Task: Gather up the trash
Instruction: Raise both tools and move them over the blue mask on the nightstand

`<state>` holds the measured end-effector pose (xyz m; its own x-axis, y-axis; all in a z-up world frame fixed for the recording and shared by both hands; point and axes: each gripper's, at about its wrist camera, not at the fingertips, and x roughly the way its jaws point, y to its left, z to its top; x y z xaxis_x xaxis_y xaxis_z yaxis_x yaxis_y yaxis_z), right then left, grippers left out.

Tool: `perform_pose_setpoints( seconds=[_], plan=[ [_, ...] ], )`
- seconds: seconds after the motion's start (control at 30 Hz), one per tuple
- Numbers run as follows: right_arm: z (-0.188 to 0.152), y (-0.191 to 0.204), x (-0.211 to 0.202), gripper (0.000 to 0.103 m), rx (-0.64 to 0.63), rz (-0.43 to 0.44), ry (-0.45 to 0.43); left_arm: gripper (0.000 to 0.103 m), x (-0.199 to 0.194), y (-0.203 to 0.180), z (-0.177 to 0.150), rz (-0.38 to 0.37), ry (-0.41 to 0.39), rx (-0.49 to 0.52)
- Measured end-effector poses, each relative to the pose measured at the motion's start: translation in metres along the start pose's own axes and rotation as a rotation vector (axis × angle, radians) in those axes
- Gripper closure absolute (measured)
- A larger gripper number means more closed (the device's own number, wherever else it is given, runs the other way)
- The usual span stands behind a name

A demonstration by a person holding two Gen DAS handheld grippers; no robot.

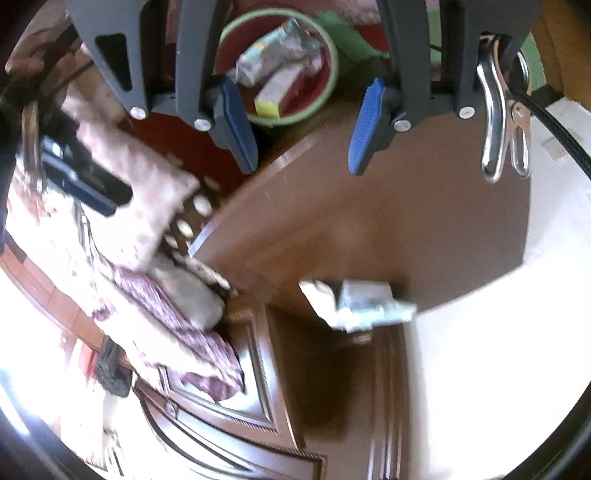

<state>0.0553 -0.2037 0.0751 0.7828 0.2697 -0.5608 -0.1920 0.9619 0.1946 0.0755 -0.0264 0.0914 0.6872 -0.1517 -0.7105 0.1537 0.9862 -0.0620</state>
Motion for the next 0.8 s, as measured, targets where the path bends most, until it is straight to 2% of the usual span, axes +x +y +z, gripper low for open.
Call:
perform_pose_setpoints(
  seconds=[0.23, 0.5, 0.67, 0.8],
  plan=[
    [0.028, 0.011, 0.025, 0.049, -0.026, 0.04, -0.007, 0.046, 0.012, 0.026, 0.061, 0.02, -0.044, -0.057],
    [0.054, 0.022, 0.066, 0.049, -0.01, 0.087, -0.004, 0.046, 0.046, 0.043, 0.114, 0.014, -0.022, -0.092],
    [0.068, 0.026, 0.093, 0.049, -0.004, 0.099, 0.006, 0.033, 0.078, 0.057, 0.145, 0.029, 0.011, -0.152],
    [0.084, 0.024, 0.124, 0.049, 0.014, 0.113, 0.01, 0.032, 0.108, 0.071, 0.167, 0.069, 0.024, -0.209]
  ],
)
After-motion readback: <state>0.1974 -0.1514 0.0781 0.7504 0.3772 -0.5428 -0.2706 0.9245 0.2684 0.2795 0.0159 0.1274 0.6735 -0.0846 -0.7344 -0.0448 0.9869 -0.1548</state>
